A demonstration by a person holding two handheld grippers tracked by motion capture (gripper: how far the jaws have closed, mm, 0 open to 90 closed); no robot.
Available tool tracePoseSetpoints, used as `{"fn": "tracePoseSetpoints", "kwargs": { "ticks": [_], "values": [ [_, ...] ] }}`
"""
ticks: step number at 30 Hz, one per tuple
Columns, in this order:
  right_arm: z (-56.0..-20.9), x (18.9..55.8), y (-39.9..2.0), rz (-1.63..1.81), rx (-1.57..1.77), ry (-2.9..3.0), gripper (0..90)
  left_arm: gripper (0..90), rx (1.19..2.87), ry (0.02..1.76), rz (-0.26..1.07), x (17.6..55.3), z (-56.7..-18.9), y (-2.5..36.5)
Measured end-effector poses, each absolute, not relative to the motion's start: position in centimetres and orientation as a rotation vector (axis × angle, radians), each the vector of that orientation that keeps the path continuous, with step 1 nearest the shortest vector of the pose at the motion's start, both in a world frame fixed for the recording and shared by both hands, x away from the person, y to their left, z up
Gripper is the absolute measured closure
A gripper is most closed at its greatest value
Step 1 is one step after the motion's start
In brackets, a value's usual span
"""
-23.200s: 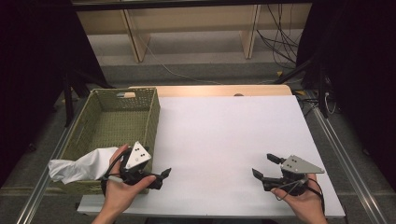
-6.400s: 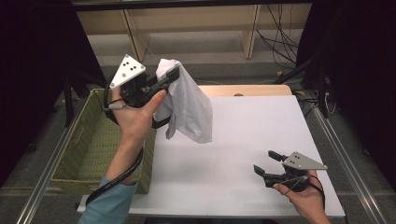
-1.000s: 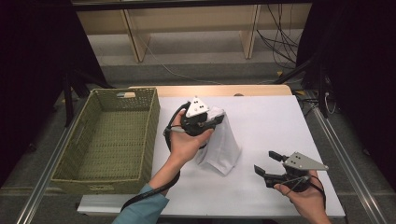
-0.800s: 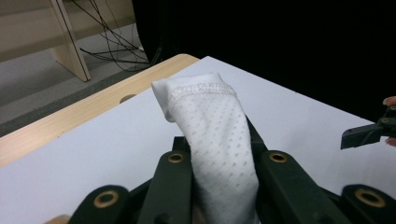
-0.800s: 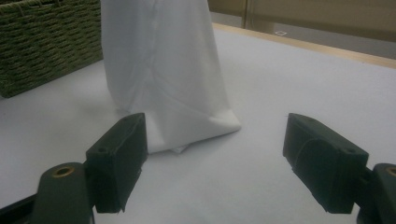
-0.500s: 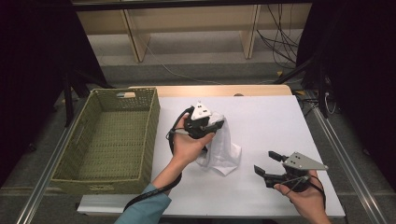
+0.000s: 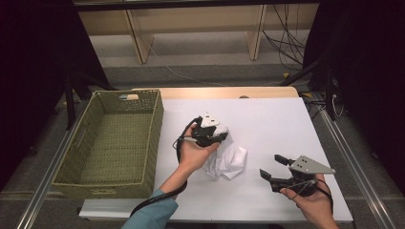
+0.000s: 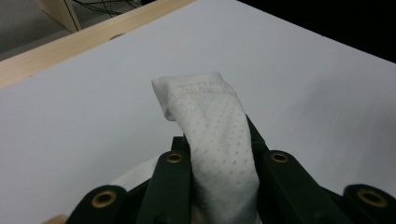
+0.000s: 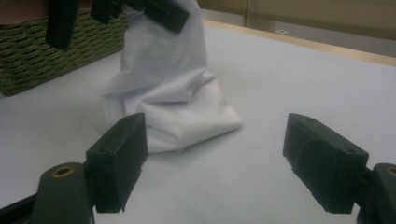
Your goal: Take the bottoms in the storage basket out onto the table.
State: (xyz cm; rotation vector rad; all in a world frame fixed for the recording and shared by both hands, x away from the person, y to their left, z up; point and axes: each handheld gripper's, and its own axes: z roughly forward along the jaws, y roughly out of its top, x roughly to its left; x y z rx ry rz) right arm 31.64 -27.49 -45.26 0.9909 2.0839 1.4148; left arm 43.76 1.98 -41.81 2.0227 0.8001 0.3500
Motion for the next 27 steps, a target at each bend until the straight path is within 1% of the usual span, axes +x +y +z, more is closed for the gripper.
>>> {"fn": "tracePoseSetpoints", "kwargs": {
  "ticks": [8,15,19,27],
  "values": [
    [-45.3,31.6,-27.5,1.414,0.991,2.087,23.0,77.2,2.059,0.811,0.325,44.0,-42.7,1.7],
    [-45.3,31.6,-27.5,1.408,0.993,2.091,23.0,73.0,2.083,0.807,0.339,44.0,-42.6,1.6],
    [-45.3,31.6,-27.5,1.402,0.990,2.097,23.0,68.8,2.111,0.808,0.339,44.0,-42.9,1.4],
    [-45.4,31.7,-27.5,1.408,0.991,2.093,23.0,54.9,2.133,0.836,0.311,44.1,-43.4,1.6]
  ]
}}
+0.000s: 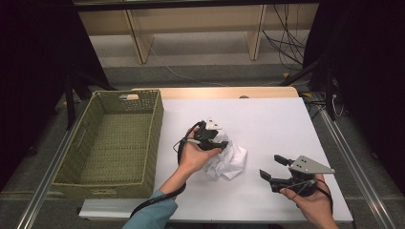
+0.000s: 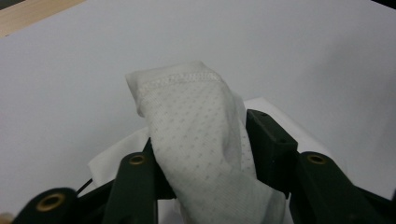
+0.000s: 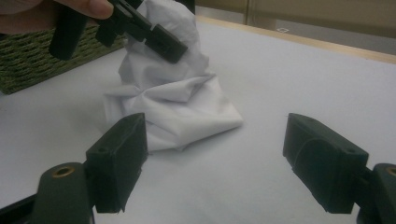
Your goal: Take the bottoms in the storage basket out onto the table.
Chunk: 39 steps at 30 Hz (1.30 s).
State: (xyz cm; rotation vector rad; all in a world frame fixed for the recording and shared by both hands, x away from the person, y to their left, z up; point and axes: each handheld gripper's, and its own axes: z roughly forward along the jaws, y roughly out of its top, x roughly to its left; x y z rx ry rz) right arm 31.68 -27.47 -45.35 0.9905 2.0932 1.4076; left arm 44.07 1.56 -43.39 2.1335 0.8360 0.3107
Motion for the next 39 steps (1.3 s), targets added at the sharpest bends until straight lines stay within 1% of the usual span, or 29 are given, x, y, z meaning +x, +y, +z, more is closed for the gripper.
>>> {"fn": "tracePoseSetpoints", "kwargs": {
  "ticks": [4,10,11,13,21,26,29,39],
  "values": [
    [-45.4,31.7,-27.4,1.410,0.993,2.093,23.0,41.8,2.124,0.860,0.328,43.9,-43.0,1.7],
    [-45.4,31.7,-27.4,1.411,0.995,2.092,23.0,17.9,2.101,0.917,0.359,43.9,-42.7,2.3],
    [-45.4,31.7,-27.4,1.411,0.997,2.092,23.0,15.4,2.103,0.918,0.363,43.9,-42.6,2.4],
    [-45.4,31.7,-27.4,1.412,0.997,2.093,23.0,14.8,2.101,0.920,0.363,43.8,-42.4,2.6],
    [-45.4,31.7,-27.4,1.410,0.998,2.093,23.0,6.9,2.079,0.879,0.374,42.8,-41.4,3.6],
    [-45.4,31.7,-27.4,1.407,0.997,2.095,23.0,5.5,2.058,0.847,0.380,41.9,-40.6,4.4],
    [-45.4,31.7,-27.4,1.406,0.997,2.093,23.0,4.8,2.049,0.818,0.419,41.4,-40.1,4.9],
    [-45.5,31.8,-27.4,1.404,0.995,2.096,23.0,1.8,2.028,0.778,0.419,39.8,-38.5,6.9]
  ]
}}
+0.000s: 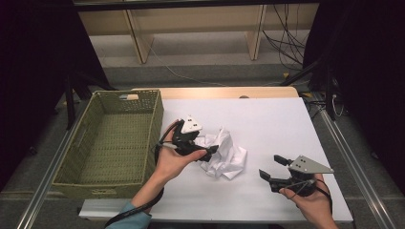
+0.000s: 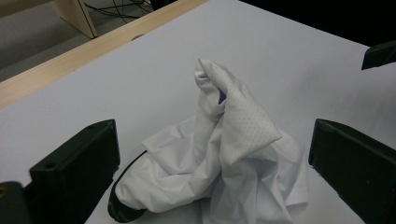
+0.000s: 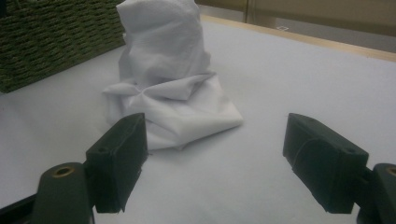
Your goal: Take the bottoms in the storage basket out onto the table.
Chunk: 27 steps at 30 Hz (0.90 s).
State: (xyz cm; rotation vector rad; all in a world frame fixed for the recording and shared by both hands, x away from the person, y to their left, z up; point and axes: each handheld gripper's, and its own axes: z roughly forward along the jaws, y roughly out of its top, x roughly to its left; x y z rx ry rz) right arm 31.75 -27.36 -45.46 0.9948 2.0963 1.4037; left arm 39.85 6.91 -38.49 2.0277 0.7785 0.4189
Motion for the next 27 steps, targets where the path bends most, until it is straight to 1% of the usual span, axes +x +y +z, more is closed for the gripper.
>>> {"fn": "tracePoseSetpoints", "kwargs": {
  "ticks": [9,16,27],
  "values": [
    [-45.5,31.8,-27.4,1.395,0.996,2.099,23.0,0.0,2.008,0.764,0.416,38.4,-37.9,9.3],
    [-45.5,31.8,-27.4,1.403,0.996,2.097,23.0,0.0,1.963,0.771,0.388,37.7,-37.0,11.0],
    [-45.5,31.8,-27.4,1.399,0.993,2.101,23.0,0.0,1.953,0.795,0.382,36.8,-37.1,13.5]
  ]
}}
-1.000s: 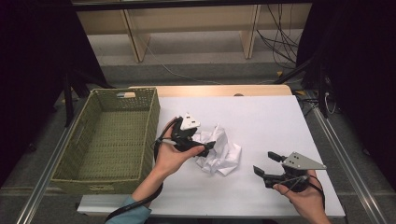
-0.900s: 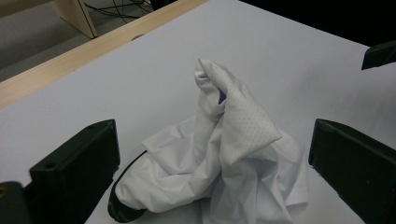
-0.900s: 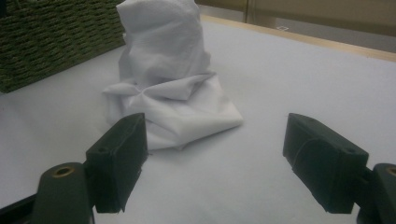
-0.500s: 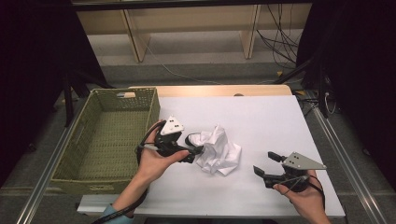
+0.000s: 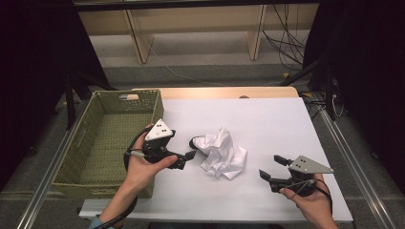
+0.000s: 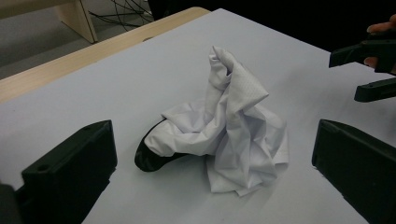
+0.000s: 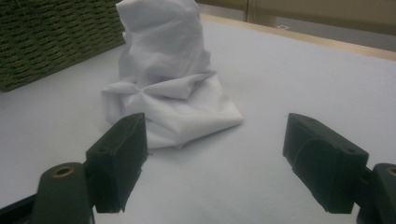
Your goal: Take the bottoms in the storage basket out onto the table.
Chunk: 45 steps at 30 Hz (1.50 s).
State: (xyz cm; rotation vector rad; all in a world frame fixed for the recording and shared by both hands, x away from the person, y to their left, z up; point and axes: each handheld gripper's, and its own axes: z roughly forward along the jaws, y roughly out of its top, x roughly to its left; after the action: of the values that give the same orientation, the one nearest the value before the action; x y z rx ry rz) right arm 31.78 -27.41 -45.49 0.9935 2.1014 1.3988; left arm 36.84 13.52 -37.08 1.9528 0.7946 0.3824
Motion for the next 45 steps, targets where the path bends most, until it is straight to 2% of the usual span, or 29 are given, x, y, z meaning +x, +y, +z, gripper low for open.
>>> {"fn": "tracePoseSetpoints", "kwargs": {
  "ticks": [25,36,45],
  "values": [
    [-45.6,31.8,-27.4,1.392,0.991,2.111,23.0,0.0,1.884,0.757,0.418,34.9,-37.2,17.1],
    [-45.6,31.7,-27.7,1.391,0.992,2.112,23.0,0.0,1.838,0.760,0.402,34.1,-38.4,18.5],
    [-45.7,31.7,-27.6,1.391,0.990,2.115,23.1,0.0,1.835,0.761,0.392,33.9,-38.7,18.6]
  ]
}}
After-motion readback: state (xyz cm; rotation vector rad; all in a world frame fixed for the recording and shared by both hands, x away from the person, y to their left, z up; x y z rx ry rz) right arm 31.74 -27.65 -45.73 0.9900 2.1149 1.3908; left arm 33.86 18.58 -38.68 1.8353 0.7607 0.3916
